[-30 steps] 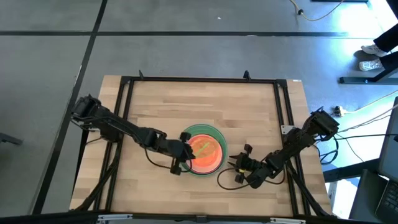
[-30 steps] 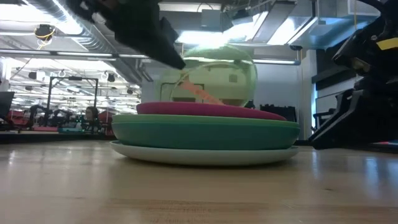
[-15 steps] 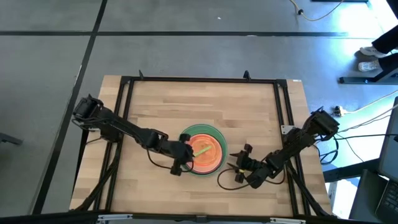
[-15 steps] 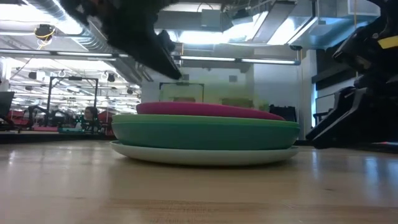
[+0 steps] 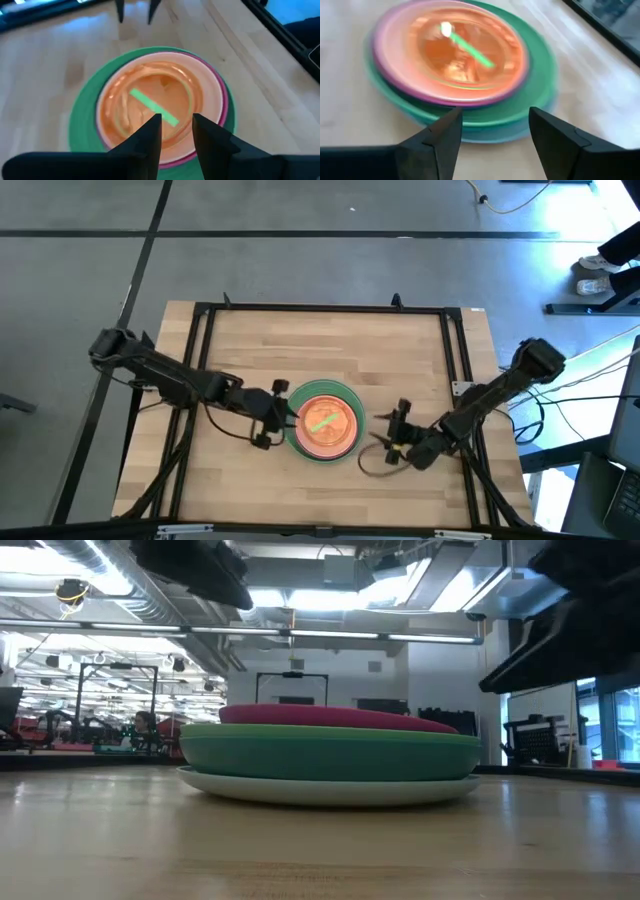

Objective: Stack plastic plates
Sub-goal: Return to Home Position

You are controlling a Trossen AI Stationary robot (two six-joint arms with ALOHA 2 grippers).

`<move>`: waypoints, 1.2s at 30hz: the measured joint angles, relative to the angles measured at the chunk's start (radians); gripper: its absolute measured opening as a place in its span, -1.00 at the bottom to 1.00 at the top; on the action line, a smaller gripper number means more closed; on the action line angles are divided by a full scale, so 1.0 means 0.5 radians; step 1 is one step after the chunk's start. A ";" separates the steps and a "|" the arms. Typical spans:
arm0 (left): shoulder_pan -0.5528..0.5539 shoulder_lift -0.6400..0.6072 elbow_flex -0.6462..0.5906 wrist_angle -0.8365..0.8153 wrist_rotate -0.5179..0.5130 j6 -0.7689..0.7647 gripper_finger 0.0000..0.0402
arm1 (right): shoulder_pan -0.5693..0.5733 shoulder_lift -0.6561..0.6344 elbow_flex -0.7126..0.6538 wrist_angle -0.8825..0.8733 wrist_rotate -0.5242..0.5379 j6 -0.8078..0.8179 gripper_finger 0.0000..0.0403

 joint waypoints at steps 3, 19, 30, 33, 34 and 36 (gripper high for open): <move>0.062 -0.195 -0.223 0.173 0.005 0.042 -0.49 | -0.135 -0.154 -0.001 -0.169 -0.106 -0.061 0.04; 0.477 -0.826 -1.172 1.141 0.268 -0.053 -0.49 | -1.215 -0.529 -0.008 -0.169 -1.644 -0.829 -0.54; 0.754 -1.343 -1.550 1.249 0.315 -0.211 -0.77 | -1.632 -1.039 -0.528 0.323 -1.938 -0.847 -0.98; 0.782 -1.493 -1.615 1.217 0.321 -0.227 -0.94 | -1.675 -1.227 -0.632 0.356 -1.898 -0.817 -0.96; 0.787 -1.538 -1.640 1.195 0.321 -0.229 -0.97 | -1.680 -1.289 -0.649 0.354 -1.882 -0.812 -0.95; 0.796 -1.612 -1.679 1.188 0.306 -0.230 -0.97 | -1.685 -1.427 -0.681 0.348 -1.862 -0.799 -0.95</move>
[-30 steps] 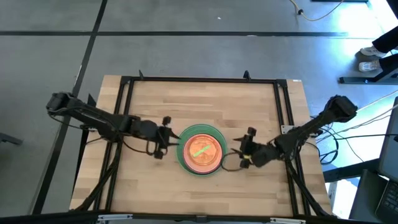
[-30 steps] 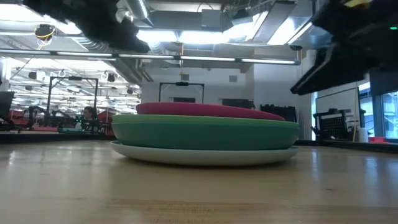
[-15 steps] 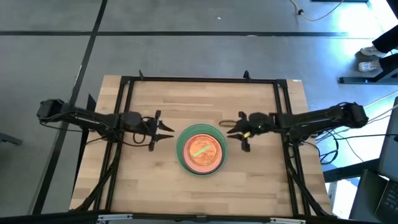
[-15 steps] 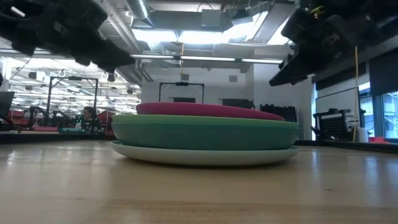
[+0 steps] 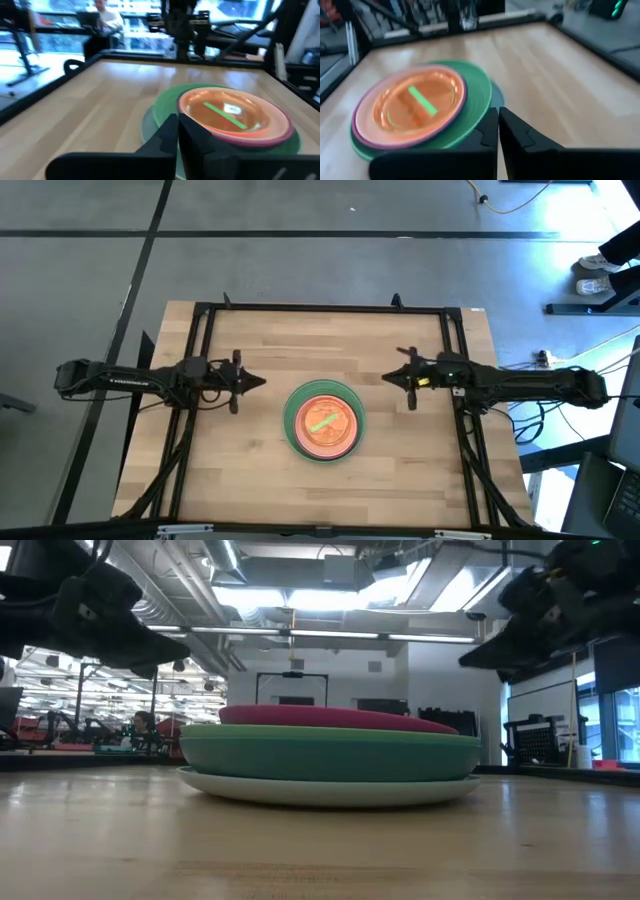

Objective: Stack plastic plates
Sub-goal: Return to Home Position

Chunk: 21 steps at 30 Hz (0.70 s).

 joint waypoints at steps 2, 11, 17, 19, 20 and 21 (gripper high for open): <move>0.001 -0.082 -0.031 -0.006 -0.068 0.003 -0.95 | 0.000 -0.130 -0.033 0.000 0.013 -0.002 -0.97; 0.001 -0.391 -0.029 -0.279 -0.175 0.025 -0.93 | 0.001 -0.661 -0.282 -0.011 0.074 0.137 -0.99; 0.001 -0.571 -0.030 -0.435 -0.220 0.075 -0.93 | 0.002 -0.994 -0.385 -0.083 0.131 0.175 -1.00; 0.001 -0.637 -0.030 -0.496 -0.158 0.089 -0.93 | 0.002 -1.089 -0.403 -0.180 0.206 0.192 -1.00; 0.001 -0.671 -0.030 -0.533 -0.134 0.091 -0.93 | 0.002 -1.133 -0.410 -0.239 0.234 0.194 -1.00; 0.001 -0.710 -0.030 -0.567 -0.125 0.088 -0.93 | 0.002 -1.174 -0.418 -0.296 0.251 0.195 -1.00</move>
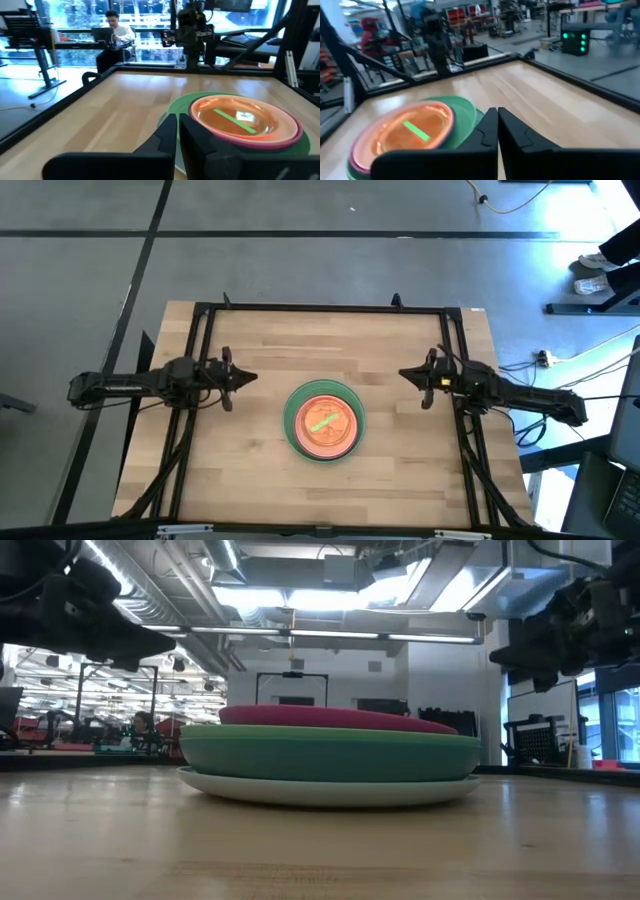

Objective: Stack plastic plates
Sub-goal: Return to Home Position

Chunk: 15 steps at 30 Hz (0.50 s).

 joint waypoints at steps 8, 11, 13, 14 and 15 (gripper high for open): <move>0.001 -0.286 0.002 -0.119 -0.028 -0.083 -0.93 | 0.002 -0.116 -0.009 -0.026 -0.005 0.081 -1.00; 0.001 -0.283 0.000 -0.135 -0.036 -0.135 -0.93 | 0.002 -0.106 -0.009 -0.033 -0.043 0.106 -1.00; 0.001 -0.259 0.000 -0.136 -0.037 -0.136 -0.93 | 0.002 -0.086 -0.009 -0.036 -0.046 0.105 -1.00; 0.000 -0.258 0.000 -0.135 -0.043 -0.137 -0.93 | 0.002 -0.079 -0.009 -0.036 -0.047 0.105 -1.00; 0.001 -0.259 0.000 -0.133 -0.056 -0.147 -0.93 | 0.001 -0.072 -0.009 -0.036 -0.046 0.105 -1.00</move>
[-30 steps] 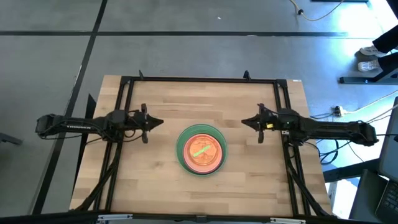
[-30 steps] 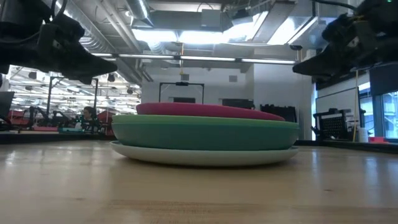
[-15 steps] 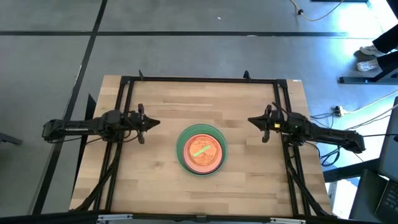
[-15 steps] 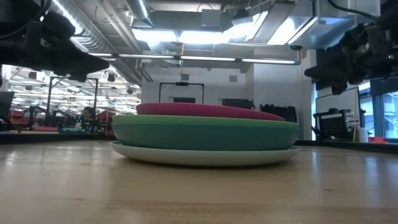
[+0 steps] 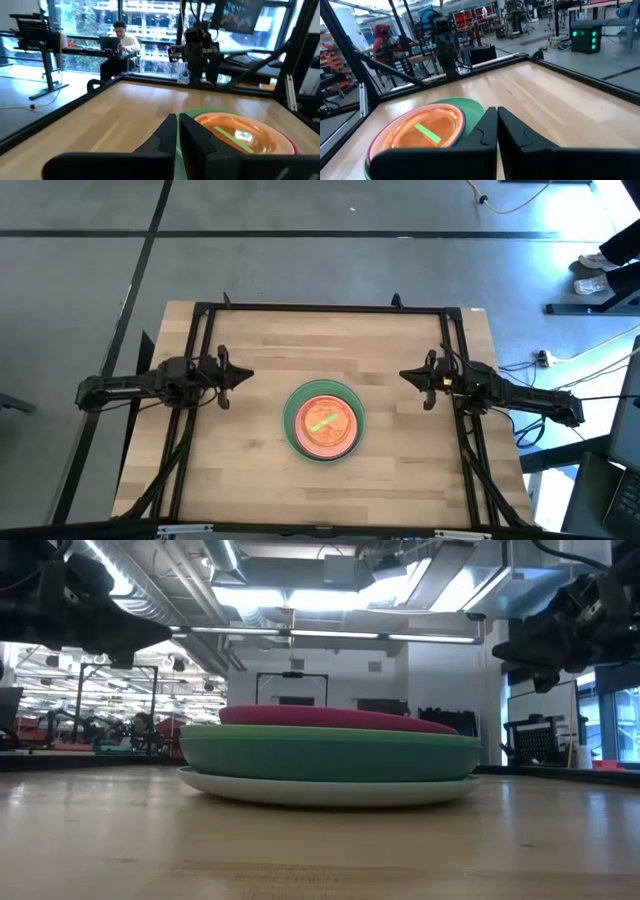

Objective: Stack plastic plates
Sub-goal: Return to Home Position

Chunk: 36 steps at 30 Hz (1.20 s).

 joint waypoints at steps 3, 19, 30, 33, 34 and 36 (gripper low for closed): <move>0.000 -0.001 0.000 0.002 -0.005 -0.006 -0.93 | -0.001 0.007 0.000 0.000 0.002 0.000 -1.00; 0.000 0.000 0.000 0.003 -0.003 0.021 -0.93 | -0.001 0.006 -0.001 -0.003 0.004 -0.001 -1.00; 0.000 0.000 0.000 0.003 -0.003 0.023 -0.93 | -0.001 0.006 -0.002 -0.003 0.004 -0.002 -1.00; 0.000 0.000 0.000 0.003 -0.003 0.023 -0.93 | -0.001 0.006 -0.002 -0.003 0.004 -0.002 -1.00; 0.000 0.000 0.000 0.003 -0.003 0.023 -0.93 | -0.001 0.006 -0.002 -0.003 0.004 -0.002 -1.00; 0.000 0.000 0.000 0.003 -0.003 0.024 -0.93 | -0.001 0.006 -0.002 -0.003 0.004 -0.002 -1.00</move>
